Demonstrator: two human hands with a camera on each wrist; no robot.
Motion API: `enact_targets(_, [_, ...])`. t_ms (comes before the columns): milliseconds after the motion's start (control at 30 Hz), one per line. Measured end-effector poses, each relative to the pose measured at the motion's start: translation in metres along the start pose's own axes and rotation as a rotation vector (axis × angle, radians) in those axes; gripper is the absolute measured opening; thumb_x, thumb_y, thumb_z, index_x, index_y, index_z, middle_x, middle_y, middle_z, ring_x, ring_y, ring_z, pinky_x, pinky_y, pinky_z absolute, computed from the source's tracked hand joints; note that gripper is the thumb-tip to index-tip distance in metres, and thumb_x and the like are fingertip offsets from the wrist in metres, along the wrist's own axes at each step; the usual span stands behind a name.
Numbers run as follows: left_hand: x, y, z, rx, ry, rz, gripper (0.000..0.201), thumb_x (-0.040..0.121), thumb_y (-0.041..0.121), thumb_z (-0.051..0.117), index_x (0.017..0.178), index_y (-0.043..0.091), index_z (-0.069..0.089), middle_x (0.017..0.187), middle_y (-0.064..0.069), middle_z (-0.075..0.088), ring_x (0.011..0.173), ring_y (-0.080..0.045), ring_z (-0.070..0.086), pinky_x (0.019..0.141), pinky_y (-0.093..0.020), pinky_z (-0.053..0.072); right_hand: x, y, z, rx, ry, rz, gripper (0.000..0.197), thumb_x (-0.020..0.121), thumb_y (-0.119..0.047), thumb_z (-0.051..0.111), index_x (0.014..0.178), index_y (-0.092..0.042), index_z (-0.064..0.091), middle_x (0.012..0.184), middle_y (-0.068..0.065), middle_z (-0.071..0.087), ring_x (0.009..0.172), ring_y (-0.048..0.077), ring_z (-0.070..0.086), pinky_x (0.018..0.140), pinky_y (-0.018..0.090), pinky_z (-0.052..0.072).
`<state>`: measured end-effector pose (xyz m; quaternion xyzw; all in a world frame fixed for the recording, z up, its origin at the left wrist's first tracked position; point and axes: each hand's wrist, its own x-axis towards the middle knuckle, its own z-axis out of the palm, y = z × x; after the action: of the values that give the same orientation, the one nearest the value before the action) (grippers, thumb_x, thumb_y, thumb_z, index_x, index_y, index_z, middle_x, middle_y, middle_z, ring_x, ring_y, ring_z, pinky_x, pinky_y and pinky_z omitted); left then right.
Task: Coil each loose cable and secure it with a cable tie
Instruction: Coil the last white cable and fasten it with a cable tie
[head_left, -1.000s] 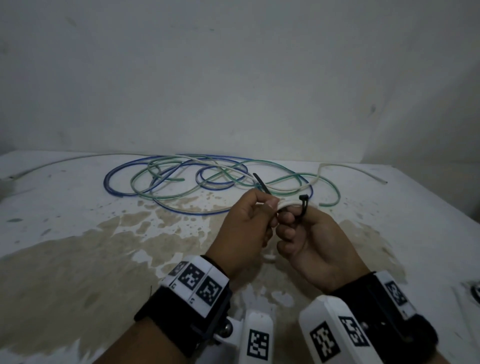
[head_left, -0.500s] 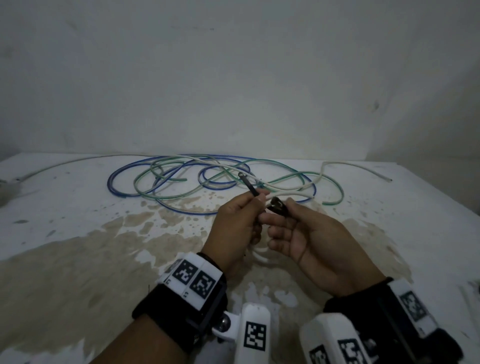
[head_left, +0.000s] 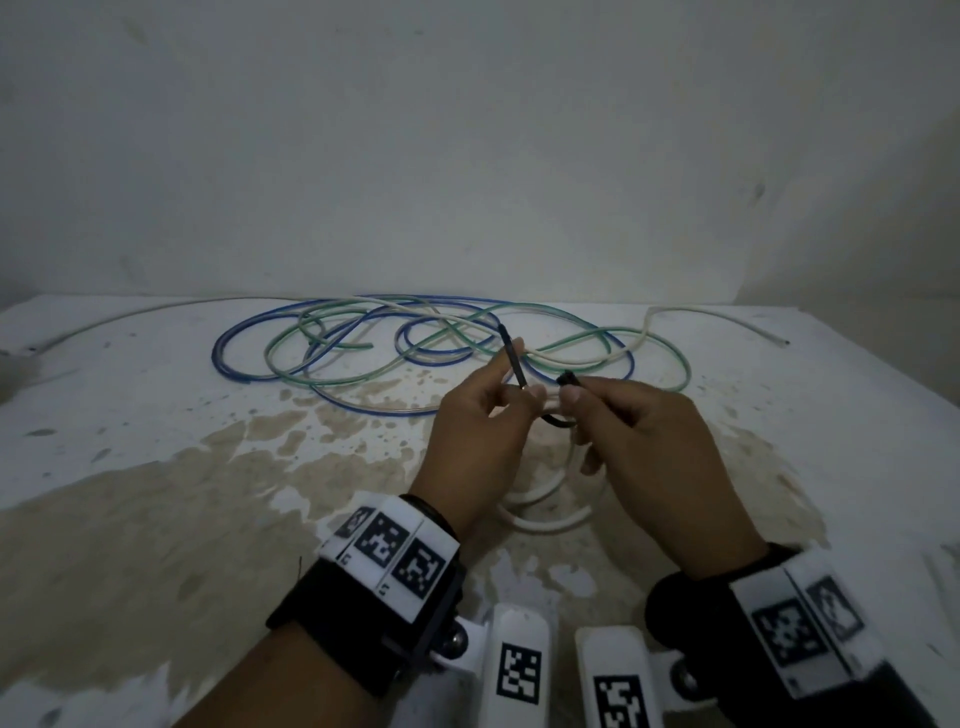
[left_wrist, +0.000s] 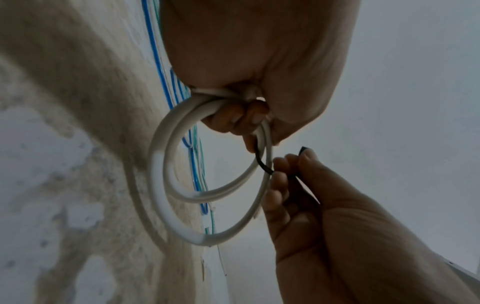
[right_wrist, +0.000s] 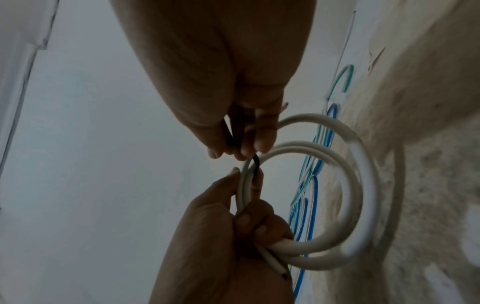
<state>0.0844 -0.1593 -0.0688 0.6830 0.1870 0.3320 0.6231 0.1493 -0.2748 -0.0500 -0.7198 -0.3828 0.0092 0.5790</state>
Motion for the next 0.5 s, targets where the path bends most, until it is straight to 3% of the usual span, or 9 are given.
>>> enact_targets(100, [-0.001, -0.001, 0.002, 0.034, 0.032, 0.004, 0.022, 0.093, 0.018, 0.058, 0.113, 0.027, 0.064, 0.077, -0.007, 0.063, 0.041, 0.001, 0.044, 0.053, -0.026, 0.033, 0.0, 0.002, 0.004, 0.193, 0.052, 0.068, 0.017, 0.09, -0.01, 0.06, 0.087, -0.025, 0.067, 0.064, -0.003, 0.066, 0.051, 0.009, 0.058, 0.049, 0.023, 0.049])
enact_targets(167, [-0.002, 0.001, 0.001, 0.029, 0.039, -0.011, 0.012, 0.093, 0.018, 0.057, 0.1, 0.018, 0.068, 0.075, -0.008, 0.065, 0.038, 0.001, 0.044, 0.049, -0.024, 0.032, 0.0, 0.002, 0.007, 0.228, 0.08, 0.084, 0.016, 0.089, -0.008, 0.061, 0.088, -0.024, 0.065, 0.064, 0.002, 0.065, 0.048, 0.011, 0.056, 0.047, 0.026, 0.049])
enact_targets(267, [-0.004, 0.003, 0.001, 0.095, -0.015, 0.003, 0.016, 0.094, 0.018, 0.056, 0.098, 0.013, 0.071, 0.069, 0.001, 0.062, 0.038, 0.002, 0.047, 0.044, -0.013, 0.034, 0.001, 0.004, 0.007, 0.162, 0.124, 0.051, 0.015, 0.089, -0.01, 0.061, 0.092, -0.024, 0.066, 0.068, -0.002, 0.067, 0.05, 0.004, 0.056, 0.052, 0.026, 0.048])
enact_targets(367, [-0.008, 0.007, 0.004, 0.203, -0.077, 0.083, 0.02, 0.095, 0.017, 0.056, 0.105, 0.02, 0.072, 0.072, 0.013, 0.066, 0.055, 0.005, 0.058, 0.053, -0.007, 0.04, 0.001, 0.005, 0.004, 0.069, 0.177, 0.0, 0.016, 0.089, -0.013, 0.061, 0.099, -0.022, 0.07, 0.077, -0.007, 0.069, 0.054, -0.002, 0.055, 0.063, 0.023, 0.048])
enact_targets(433, [-0.01, 0.008, 0.005, 0.281, -0.087, 0.131, 0.02, 0.094, 0.017, 0.056, 0.098, 0.021, 0.075, 0.068, 0.007, 0.069, 0.064, -0.005, 0.063, 0.059, -0.017, 0.046, 0.002, 0.007, 0.002, 0.035, 0.218, -0.01, 0.017, 0.09, -0.015, 0.061, 0.101, -0.019, 0.072, 0.082, -0.005, 0.071, 0.058, -0.002, 0.055, 0.068, 0.023, 0.048])
enact_targets(500, [-0.011, 0.008, 0.007, 0.294, -0.08, 0.146, 0.02, 0.093, 0.016, 0.056, 0.088, 0.012, 0.075, 0.072, -0.014, 0.069, 0.071, -0.028, 0.064, 0.068, -0.037, 0.047, 0.003, 0.008, 0.003, 0.028, 0.261, 0.001, 0.017, 0.09, -0.018, 0.061, 0.102, -0.017, 0.073, 0.087, -0.002, 0.073, 0.066, 0.001, 0.058, 0.074, 0.03, 0.053])
